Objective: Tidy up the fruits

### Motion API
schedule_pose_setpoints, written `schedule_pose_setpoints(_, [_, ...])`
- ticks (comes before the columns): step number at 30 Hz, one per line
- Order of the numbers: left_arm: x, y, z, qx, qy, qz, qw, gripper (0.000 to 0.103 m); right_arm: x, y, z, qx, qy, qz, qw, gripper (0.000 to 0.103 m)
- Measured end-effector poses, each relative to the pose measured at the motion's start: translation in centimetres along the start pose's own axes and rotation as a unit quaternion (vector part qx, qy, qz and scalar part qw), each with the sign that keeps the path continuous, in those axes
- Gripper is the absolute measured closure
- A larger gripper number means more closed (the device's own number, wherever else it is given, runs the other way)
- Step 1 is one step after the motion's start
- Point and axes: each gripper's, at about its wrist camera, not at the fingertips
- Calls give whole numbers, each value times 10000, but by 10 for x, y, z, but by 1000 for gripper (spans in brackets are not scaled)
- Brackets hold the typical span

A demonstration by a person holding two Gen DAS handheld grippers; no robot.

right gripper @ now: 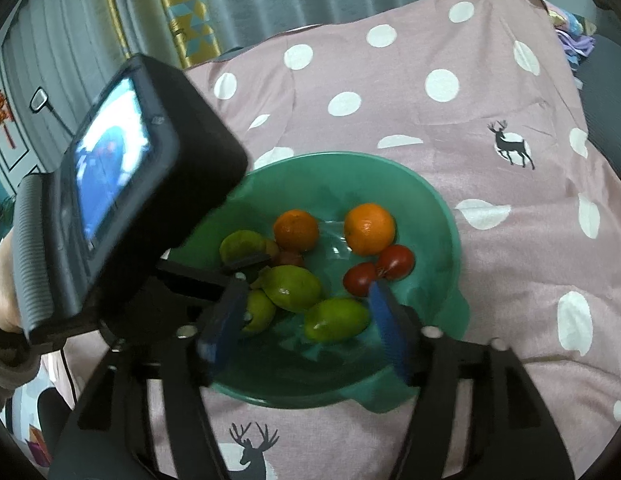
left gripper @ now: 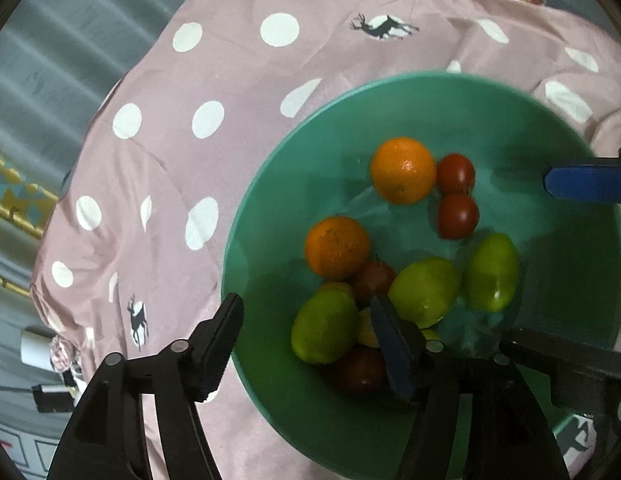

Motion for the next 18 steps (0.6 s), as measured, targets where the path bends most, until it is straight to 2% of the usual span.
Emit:
schedule_pose_setpoints(1, [1,0,2,-30,-33,29,10000,30,-1,0,1,-21,-4,-30,10000,34])
schedule_pose_setpoints(3, [5,0,8,-126,-100,133,9998,23,-3,-2,5,-64,13,-89,9999,26])
schedule_pose_setpoints(8, [18,2,29,-337,-131,565,9977,21,-6,-8,20,-211,271,-176,9993,12])
schedule_pose_setpoints(10, [22,3,38,-417,-145,776,9960,11,-8,-10,26,-233,354,-241,9988,9])
schedule_pose_setpoints(13, [29,5,53,-581,-157,1071,9924,8,-9,-11,33,-205,451,-326,9982,1])
schedule_pose_setpoints(18, [32,7,77,-726,-161,1421,9871,5,-3,-12,45,-123,687,-208,9973,0])
Point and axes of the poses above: each gripper's, at about its wrist camera, not at the fingertips, and z roughly against the way its jaws point, x to its left, y to its underside, and after that the axes turned 14 degrees about -x, right-handed
